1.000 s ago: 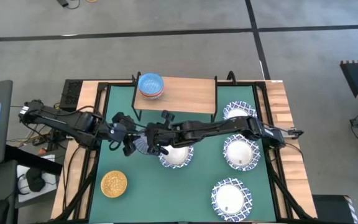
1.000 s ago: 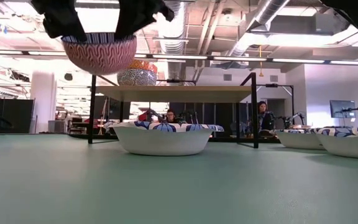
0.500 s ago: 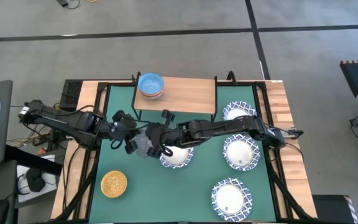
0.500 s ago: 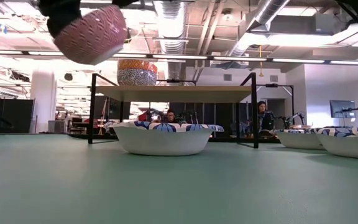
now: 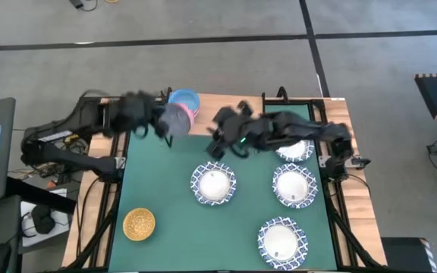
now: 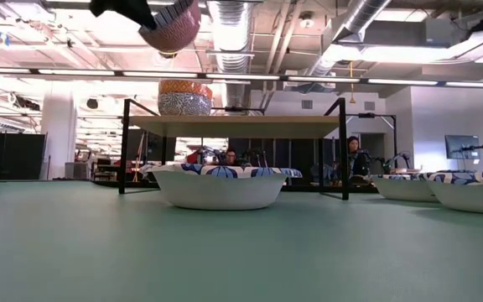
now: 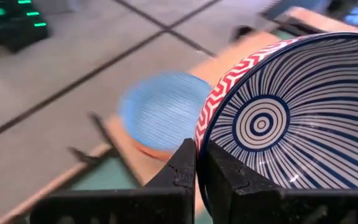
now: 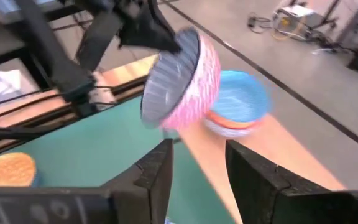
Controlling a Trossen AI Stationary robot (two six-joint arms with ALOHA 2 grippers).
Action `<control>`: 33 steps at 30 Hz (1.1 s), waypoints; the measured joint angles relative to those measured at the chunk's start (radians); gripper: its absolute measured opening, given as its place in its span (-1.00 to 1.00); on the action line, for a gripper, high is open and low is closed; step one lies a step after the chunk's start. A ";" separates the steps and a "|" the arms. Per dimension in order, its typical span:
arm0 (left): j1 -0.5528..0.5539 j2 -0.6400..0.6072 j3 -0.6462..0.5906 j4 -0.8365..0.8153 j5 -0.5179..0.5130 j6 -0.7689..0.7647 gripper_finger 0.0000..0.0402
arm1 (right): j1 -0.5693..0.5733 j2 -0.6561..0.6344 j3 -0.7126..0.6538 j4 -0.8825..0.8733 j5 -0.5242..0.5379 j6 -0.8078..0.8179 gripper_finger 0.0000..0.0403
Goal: Place and stack bowls onto a shelf
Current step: Stack the blue patterned bowl on top of the light blue patterned bowl on the shelf
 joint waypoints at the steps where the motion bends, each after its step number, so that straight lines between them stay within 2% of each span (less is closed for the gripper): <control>1: 0.057 0.023 0.032 -0.002 0.018 0.028 -1.00 | -0.008 -0.018 0.000 -0.022 0.000 0.009 -0.13; 6: 0.320 0.179 0.183 -0.036 0.217 0.108 -1.00 | -0.038 -0.055 -0.001 -0.134 -0.009 0.047 -0.15; 9: 0.421 0.298 0.285 -0.141 0.323 0.126 -1.00 | -0.044 -0.058 -0.001 -0.215 -0.015 0.077 -0.16; 12: 0.483 0.400 0.400 -0.277 0.375 0.154 -1.00 | -0.043 -0.061 -0.002 -0.315 -0.021 0.111 -0.16; 18: 0.533 0.572 0.576 -0.434 0.486 0.223 -0.93 | -0.047 -0.058 -0.002 -0.387 -0.023 0.114 -0.16; 21: 0.545 0.638 0.622 -0.474 0.551 0.235 -0.87 | -0.058 -0.058 -0.002 -0.388 -0.023 0.102 -0.16; 25: 0.549 0.712 0.655 -0.531 0.583 0.249 -0.78 | -0.071 -0.057 -0.002 -0.390 -0.022 0.091 -0.16; 33: 0.547 0.708 0.662 -0.534 0.592 0.248 -0.53 | -0.075 -0.057 -0.002 -0.394 -0.024 0.089 -0.16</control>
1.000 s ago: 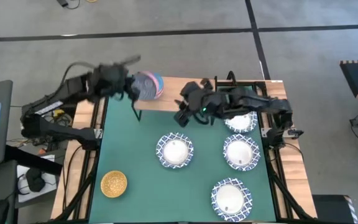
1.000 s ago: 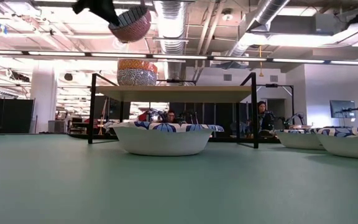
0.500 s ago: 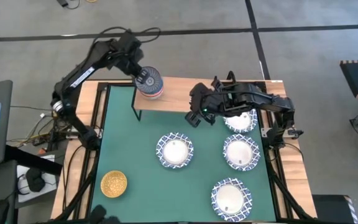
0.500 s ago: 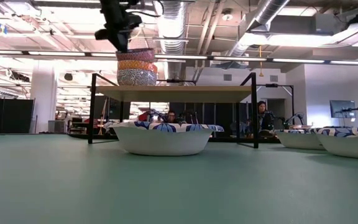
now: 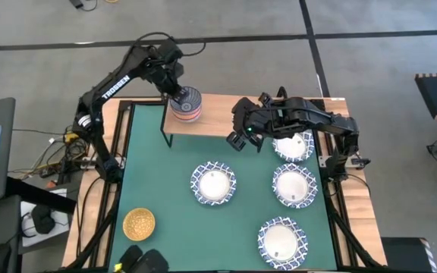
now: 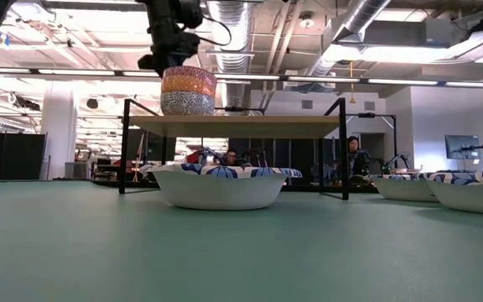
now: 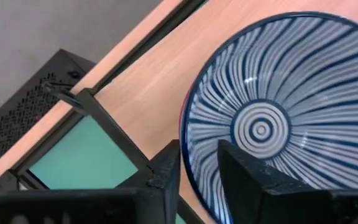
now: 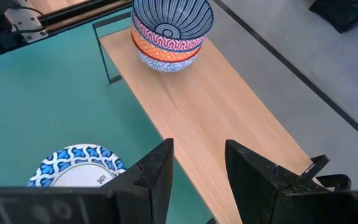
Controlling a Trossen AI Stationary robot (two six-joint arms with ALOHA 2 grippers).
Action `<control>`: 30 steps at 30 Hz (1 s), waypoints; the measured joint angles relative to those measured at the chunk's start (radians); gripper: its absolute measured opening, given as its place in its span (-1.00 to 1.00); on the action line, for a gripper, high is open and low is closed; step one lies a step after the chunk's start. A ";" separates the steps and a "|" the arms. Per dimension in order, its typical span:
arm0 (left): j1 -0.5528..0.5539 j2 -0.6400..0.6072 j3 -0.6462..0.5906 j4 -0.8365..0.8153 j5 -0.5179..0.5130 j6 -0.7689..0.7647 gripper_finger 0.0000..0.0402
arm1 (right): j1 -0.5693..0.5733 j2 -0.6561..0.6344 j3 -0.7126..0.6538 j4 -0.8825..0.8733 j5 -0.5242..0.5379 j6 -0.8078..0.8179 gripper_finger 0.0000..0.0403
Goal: Place and stack bowls onto a shelf
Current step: Stack the blue patterned bowl on top of the light blue patterned bowl on the shelf, then stack the yellow patterned bowl on top of the blue patterned bowl on the shelf
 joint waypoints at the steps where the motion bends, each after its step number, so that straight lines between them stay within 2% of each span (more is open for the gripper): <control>1: 0.000 -0.014 0.000 0.000 -0.002 0.000 -0.50 | 0.001 0.000 0.000 0.000 0.000 0.000 -0.16; 8: -0.018 -0.154 0.000 -0.017 -0.026 -0.002 -0.36 | 0.002 0.000 -0.034 0.028 -0.042 0.052 -0.16; 11: -0.065 -0.243 -0.014 -0.033 -0.057 -0.020 -0.35 | 0.012 0.001 -0.096 0.106 -0.109 0.080 -0.16; 14: -0.144 -0.336 -0.072 -0.036 -0.088 -0.055 -0.35 | 0.037 0.001 -0.173 0.258 -0.178 0.084 -0.16; 19: -0.352 -0.502 -0.243 -0.034 -0.071 -0.144 -0.35 | 0.085 0.011 -0.313 0.576 -0.306 0.121 -0.16; 23: -0.559 -0.625 -0.436 -0.027 -0.009 -0.248 -0.35 | 0.133 0.037 -0.406 0.741 -0.354 0.173 -0.16; 30: -0.938 -0.774 -0.811 0.118 0.057 -0.537 -0.35 | 0.214 0.113 -0.443 0.781 -0.353 0.262 -0.17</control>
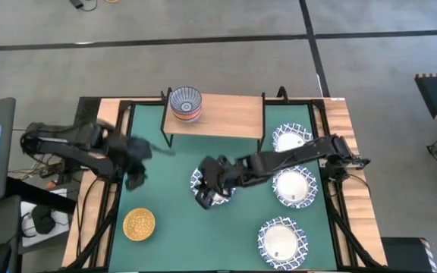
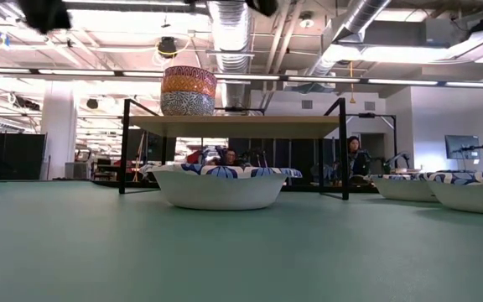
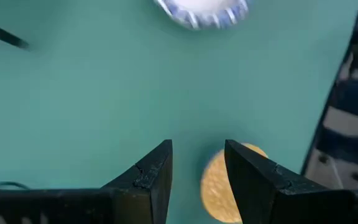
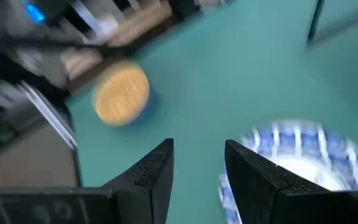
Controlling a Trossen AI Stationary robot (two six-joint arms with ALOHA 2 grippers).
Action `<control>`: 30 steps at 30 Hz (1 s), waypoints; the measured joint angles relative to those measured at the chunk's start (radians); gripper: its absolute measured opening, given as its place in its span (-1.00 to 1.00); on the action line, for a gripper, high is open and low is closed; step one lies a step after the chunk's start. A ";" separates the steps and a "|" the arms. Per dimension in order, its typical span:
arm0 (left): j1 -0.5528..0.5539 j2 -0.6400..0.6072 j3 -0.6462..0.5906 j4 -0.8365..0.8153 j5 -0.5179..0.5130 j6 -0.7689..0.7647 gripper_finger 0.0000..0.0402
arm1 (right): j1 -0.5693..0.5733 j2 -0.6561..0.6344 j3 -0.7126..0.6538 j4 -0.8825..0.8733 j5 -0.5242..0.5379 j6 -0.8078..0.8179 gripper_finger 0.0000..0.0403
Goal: Place and stack bowls onto a shelf
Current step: Stack the yellow patterned bowl on top of the blue patterned bowl on the shelf
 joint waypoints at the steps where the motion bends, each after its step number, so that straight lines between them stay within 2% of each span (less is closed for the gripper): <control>1: -0.044 -0.009 -0.042 0.034 0.004 -0.040 -0.36 | 0.011 0.021 -0.003 -0.012 0.000 0.023 -0.17; 6: -0.210 0.013 -0.196 0.155 0.006 -0.186 -0.36 | 0.056 0.130 -0.004 0.080 -0.025 0.107 -0.17; 12: -0.314 0.110 -0.285 0.169 0.005 -0.259 -0.36 | 0.083 0.196 0.000 0.145 -0.041 0.136 -0.17; 18: -0.355 0.218 -0.325 0.180 0.006 -0.255 -0.36 | 0.091 0.193 -0.012 0.148 -0.038 0.153 -0.17; 24: -0.366 0.312 -0.377 0.308 0.112 -0.209 -0.36 | 0.093 0.188 -0.015 0.145 -0.031 0.159 -0.17; 30: -0.372 0.373 -0.394 0.387 0.142 -0.178 -0.36 | 0.112 0.188 -0.015 0.143 -0.031 0.161 -0.17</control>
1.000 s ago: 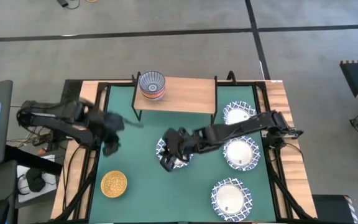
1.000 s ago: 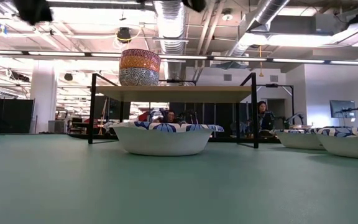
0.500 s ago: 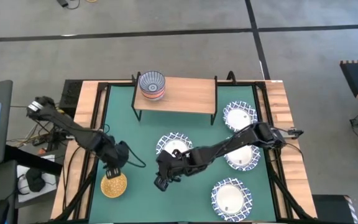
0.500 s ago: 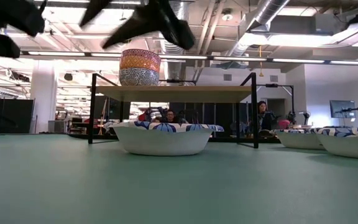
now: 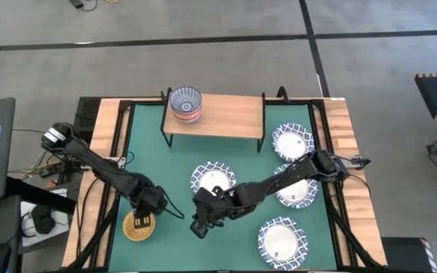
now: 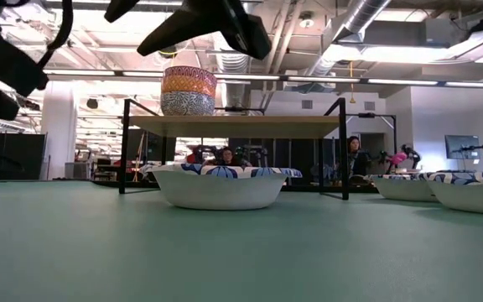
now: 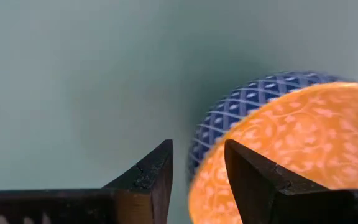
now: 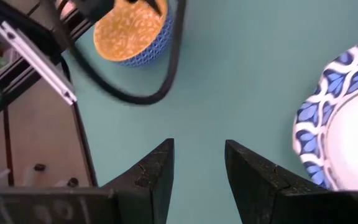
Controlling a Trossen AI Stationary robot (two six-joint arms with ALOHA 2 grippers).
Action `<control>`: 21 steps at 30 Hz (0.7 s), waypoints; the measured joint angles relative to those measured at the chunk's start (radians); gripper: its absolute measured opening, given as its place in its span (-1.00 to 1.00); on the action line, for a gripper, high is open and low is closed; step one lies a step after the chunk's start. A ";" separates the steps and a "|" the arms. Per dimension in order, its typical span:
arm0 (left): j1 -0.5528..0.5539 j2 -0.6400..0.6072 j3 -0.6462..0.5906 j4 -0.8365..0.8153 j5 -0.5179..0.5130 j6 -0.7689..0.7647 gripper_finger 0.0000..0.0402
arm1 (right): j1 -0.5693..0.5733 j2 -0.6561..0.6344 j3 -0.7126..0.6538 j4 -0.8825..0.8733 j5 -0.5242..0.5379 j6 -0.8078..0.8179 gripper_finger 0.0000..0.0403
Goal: Place and stack bowls onto a shelf
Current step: Stack the yellow patterned bowl on top of the blue patterned bowl on the shelf
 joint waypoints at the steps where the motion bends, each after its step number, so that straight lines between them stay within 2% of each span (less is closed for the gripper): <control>1: 0.000 0.009 -0.001 0.002 -0.005 0.006 -0.38 | 0.002 0.000 0.000 -0.001 -0.001 0.000 -0.17; 4: 0.000 0.038 -0.011 0.015 -0.007 0.007 -0.49 | 0.009 0.000 0.000 -0.002 0.000 0.000 -0.17; 10: 0.000 0.058 -0.012 0.017 0.008 0.002 -0.94 | 0.010 0.000 0.000 -0.037 0.005 0.024 -0.17; 17: 0.007 0.014 0.010 -0.003 -0.039 -0.018 -0.98 | 0.011 -0.030 0.001 -0.125 0.003 0.044 -0.23; 21: 0.055 -0.037 0.063 -0.070 -0.075 0.015 -0.98 | 0.012 -0.088 0.002 -0.203 0.014 0.045 -0.29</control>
